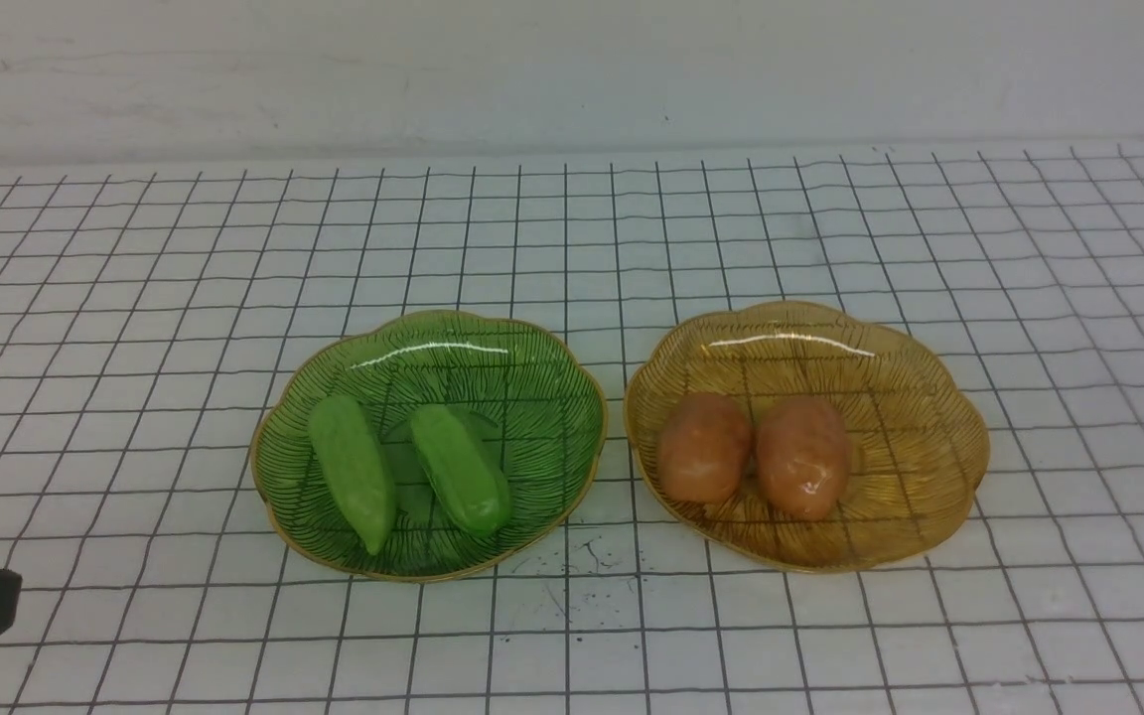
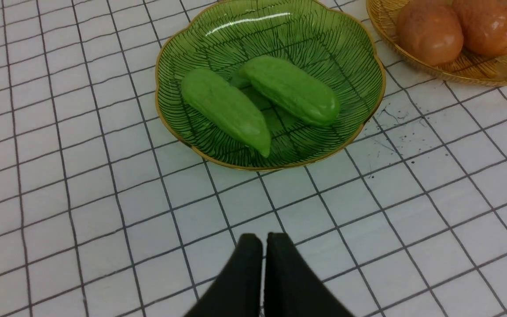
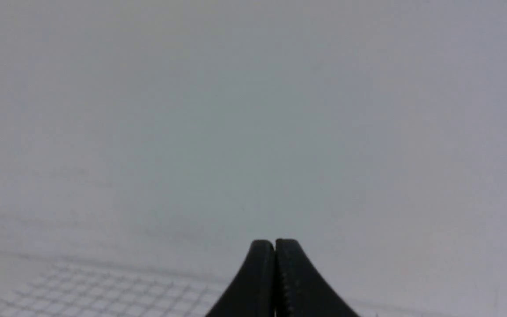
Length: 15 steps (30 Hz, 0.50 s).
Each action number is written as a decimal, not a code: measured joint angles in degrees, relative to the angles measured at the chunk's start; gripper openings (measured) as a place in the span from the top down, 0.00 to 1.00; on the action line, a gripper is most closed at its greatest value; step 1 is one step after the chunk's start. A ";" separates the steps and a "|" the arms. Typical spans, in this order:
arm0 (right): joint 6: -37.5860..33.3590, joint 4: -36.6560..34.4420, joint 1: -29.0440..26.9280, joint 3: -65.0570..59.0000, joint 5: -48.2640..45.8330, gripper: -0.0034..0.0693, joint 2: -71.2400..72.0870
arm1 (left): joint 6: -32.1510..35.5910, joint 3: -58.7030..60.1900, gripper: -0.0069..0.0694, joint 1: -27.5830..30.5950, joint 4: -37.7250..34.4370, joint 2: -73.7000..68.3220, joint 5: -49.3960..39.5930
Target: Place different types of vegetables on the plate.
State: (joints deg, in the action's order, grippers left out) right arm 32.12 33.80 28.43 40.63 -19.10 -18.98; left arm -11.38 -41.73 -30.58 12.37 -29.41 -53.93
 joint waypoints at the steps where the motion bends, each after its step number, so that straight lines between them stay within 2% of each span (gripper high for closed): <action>1: 1.97 3.10 0.00 -3.48 3.13 0.97 3.31 | 0.00 0.06 0.92 0.00 -0.16 0.00 0.52; 3: 8.64 9.54 0.00 -10.39 7.39 0.97 10.52 | 0.00 0.06 0.92 0.00 -0.26 0.00 1.26; 4: 9.30 9.99 0.00 -10.84 7.51 0.97 11.00 | 0.00 0.06 0.92 0.00 -0.26 0.00 1.53; 6: 16.79 14.67 0.00 -14.58 6.95 0.97 15.30 | 0.00 0.06 0.92 0.00 -0.66 0.00 2.88; 7: 17.24 14.96 0.00 -14.71 6.82 0.97 15.47 | 0.00 0.06 0.92 0.00 -0.69 0.00 3.09; 8: 20.67 18.03 0.00 -15.36 6.30 0.97 16.35 | 0.00 0.06 0.92 0.00 -1.15 0.00 3.87; 15: 22.66 25.46 0.00 -15.41 7.28 0.97 16.48 | 0.10 1.54 0.92 0.00 -3.48 1.03 5.23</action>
State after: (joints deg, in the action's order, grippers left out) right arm 54.79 59.27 28.43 25.22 -11.81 -2.51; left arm -11.27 -40.19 -30.58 8.89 -28.37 -48.70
